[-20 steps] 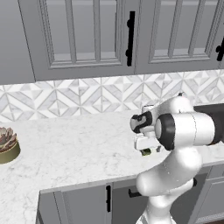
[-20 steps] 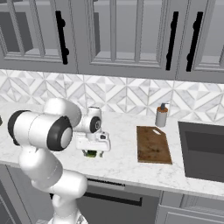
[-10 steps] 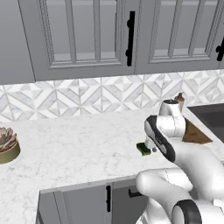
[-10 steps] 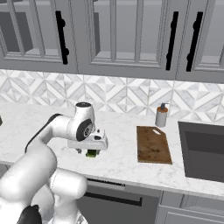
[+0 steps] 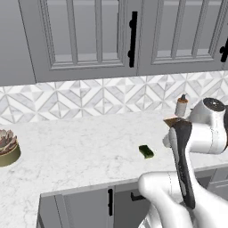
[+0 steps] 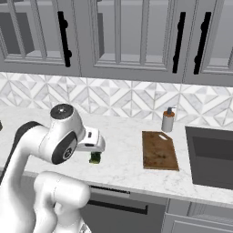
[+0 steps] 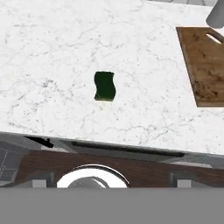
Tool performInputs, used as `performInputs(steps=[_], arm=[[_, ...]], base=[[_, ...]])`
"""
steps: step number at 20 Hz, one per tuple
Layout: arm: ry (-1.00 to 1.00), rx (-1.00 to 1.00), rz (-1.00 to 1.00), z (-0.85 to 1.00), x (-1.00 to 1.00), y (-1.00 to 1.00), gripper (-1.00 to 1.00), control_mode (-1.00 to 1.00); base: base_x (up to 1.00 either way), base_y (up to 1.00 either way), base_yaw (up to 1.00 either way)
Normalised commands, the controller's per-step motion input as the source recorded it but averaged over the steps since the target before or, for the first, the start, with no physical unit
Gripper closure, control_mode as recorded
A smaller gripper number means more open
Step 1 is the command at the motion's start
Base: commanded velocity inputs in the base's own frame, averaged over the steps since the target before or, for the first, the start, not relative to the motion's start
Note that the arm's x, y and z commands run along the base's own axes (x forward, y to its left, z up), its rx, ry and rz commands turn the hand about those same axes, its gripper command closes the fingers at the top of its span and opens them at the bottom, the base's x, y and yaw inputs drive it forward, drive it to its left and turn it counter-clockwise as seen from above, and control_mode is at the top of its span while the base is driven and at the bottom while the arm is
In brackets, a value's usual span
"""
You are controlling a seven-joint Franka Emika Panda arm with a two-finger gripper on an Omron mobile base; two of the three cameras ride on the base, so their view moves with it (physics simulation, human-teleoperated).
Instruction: Pick up the sponge from the counter and clean the cutting board by briefly scrubbing or pressing down on the cutting board. Once finished, release the sponge.
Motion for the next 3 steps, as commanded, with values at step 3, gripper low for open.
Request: performInputs(steps=[3], arm=[[-0.30, 0.00, 0.00, 1.00, -0.82, 0.00, -1.00, -1.00]], base=[[0.00, 0.00, 0.00]])
